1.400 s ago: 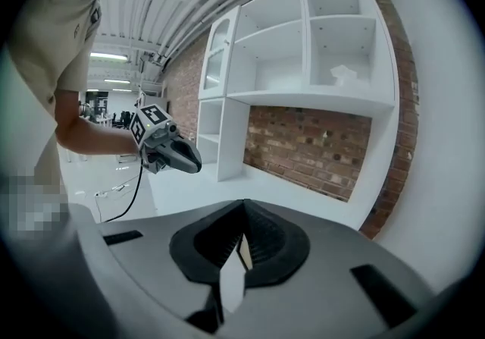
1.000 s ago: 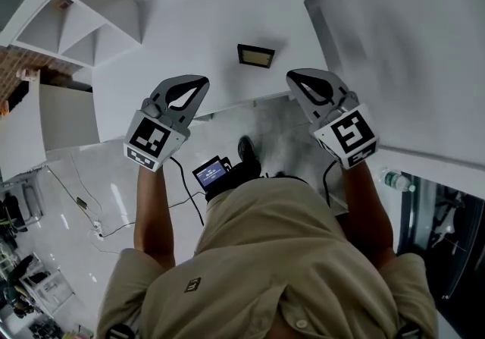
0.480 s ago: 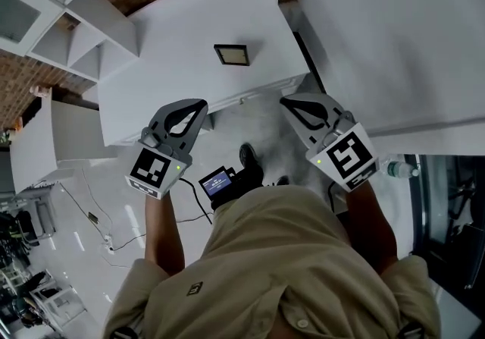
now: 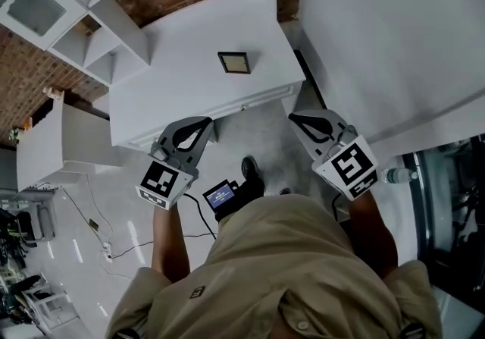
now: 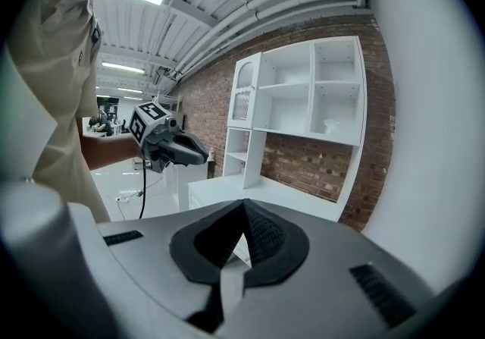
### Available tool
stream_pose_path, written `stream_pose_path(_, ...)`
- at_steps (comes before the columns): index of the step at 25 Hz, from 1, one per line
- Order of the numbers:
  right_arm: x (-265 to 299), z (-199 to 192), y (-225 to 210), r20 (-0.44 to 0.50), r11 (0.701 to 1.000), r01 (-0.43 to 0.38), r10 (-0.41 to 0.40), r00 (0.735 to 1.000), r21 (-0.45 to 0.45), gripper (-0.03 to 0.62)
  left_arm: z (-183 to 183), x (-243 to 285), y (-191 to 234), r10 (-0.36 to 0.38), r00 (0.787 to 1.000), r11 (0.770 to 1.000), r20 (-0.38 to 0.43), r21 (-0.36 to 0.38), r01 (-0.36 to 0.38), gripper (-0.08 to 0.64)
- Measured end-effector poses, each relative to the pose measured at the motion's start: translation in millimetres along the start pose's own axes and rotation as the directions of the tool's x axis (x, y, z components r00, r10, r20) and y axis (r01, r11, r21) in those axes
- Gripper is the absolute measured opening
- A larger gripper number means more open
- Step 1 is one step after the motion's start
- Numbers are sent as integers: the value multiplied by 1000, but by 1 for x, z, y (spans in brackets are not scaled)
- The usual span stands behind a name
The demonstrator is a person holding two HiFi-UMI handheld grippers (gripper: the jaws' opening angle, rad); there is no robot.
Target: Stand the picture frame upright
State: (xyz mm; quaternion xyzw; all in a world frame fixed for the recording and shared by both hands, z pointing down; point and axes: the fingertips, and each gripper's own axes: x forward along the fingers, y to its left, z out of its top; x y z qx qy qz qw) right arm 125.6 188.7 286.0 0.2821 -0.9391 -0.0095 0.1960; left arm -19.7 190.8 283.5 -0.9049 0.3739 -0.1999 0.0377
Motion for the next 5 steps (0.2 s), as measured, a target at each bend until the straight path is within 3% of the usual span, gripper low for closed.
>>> stream_pose_path(5, -13, 1, 5, -4, 1000, 4, -4, 1000, 7, 3, 4, -15, -11, 16, 1000, 1000, -1, -5, -16, 8)
